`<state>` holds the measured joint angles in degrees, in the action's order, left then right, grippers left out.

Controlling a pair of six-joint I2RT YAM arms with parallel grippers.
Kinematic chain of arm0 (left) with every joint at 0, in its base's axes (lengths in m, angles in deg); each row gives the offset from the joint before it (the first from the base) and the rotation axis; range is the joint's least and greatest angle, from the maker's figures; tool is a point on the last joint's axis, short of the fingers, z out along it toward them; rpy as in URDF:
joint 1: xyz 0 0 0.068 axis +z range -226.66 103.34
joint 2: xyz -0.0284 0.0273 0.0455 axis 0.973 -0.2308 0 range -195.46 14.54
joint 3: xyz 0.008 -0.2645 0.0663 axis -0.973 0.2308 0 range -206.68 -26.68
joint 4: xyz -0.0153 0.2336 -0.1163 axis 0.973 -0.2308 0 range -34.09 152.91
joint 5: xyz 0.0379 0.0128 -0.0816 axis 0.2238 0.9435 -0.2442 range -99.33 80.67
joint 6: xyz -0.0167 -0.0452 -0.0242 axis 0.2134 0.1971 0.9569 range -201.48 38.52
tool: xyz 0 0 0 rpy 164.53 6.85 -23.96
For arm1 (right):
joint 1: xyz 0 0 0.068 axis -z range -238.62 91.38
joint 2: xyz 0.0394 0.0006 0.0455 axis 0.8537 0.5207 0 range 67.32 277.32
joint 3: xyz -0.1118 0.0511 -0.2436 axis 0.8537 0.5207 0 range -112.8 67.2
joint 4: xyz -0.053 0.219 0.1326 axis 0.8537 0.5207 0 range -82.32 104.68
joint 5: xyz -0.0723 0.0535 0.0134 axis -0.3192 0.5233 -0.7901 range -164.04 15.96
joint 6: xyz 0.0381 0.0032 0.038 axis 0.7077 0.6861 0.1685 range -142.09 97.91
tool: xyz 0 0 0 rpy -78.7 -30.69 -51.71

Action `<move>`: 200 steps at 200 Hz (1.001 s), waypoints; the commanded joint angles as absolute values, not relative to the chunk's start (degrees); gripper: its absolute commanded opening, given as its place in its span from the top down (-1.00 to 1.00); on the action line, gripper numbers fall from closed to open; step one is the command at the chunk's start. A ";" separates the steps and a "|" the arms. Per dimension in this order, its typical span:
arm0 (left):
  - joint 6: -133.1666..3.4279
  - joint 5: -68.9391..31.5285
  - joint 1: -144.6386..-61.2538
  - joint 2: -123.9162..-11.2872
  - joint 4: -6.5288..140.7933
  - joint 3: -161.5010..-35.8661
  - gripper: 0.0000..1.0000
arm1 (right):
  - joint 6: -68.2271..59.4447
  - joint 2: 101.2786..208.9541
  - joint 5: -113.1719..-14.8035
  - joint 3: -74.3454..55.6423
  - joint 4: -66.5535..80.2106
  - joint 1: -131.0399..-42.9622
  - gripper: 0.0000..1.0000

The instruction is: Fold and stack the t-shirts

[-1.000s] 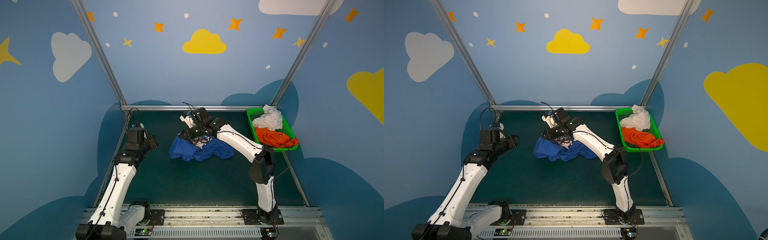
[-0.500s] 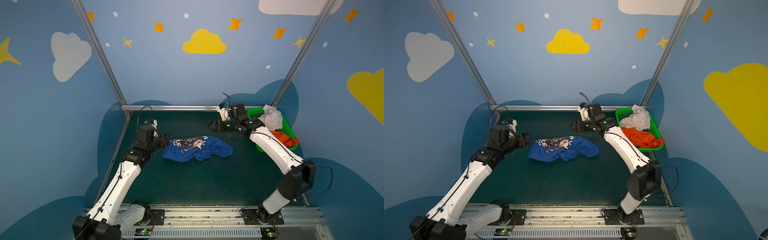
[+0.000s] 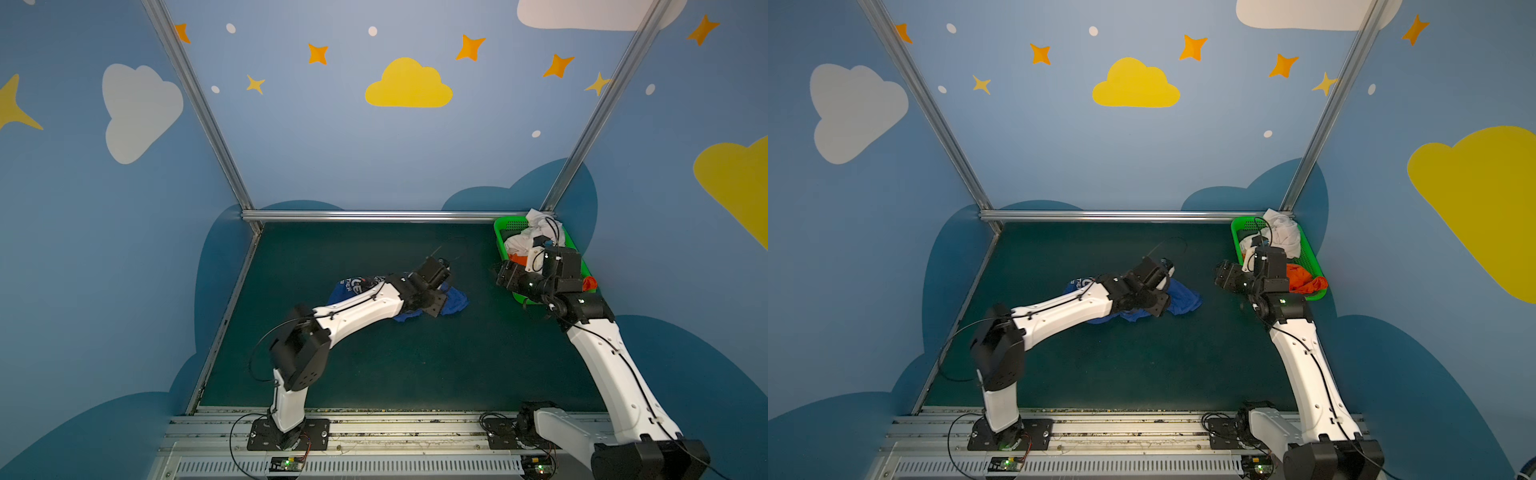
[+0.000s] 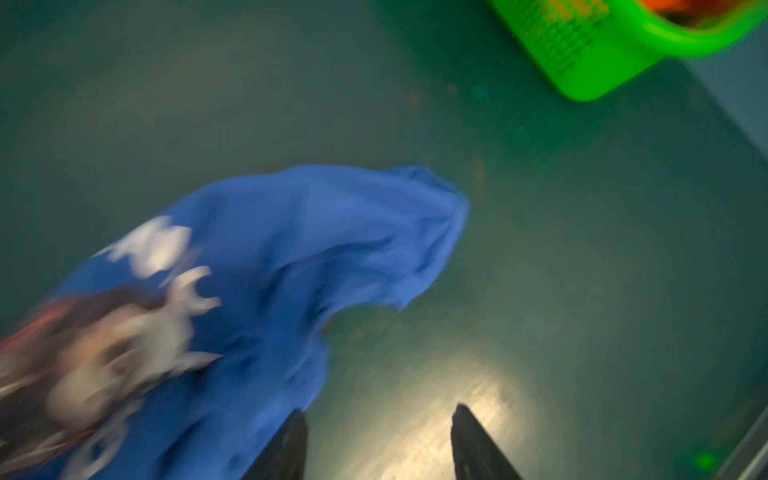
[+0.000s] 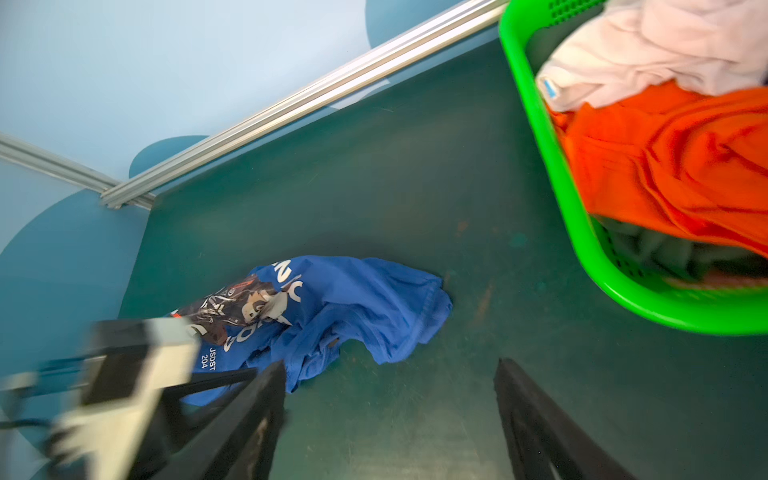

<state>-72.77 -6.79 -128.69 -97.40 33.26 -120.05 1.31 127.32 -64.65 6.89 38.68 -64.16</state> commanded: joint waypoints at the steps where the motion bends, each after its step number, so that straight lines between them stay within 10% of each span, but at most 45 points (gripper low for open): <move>1: -75.41 -3.70 -130.92 -106.62 26.71 -129.66 -0.18 | 3.39 123.60 -62.13 9.13 38.93 -61.83 -0.61; 122: -72.31 16.74 -135.03 -133.23 18.88 -160.52 -0.20 | 2.60 117.68 -57.21 9.90 42.48 -55.73 -0.61; 168: -72.26 21.27 -135.03 -136.15 19.97 -162.98 0.06 | 2.52 117.53 -56.29 9.81 42.60 -54.93 -0.61; 200: -72.43 23.81 -135.02 -136.12 17.88 -165.08 0.74 | 2.54 117.24 -56.03 9.90 42.73 -54.49 -0.61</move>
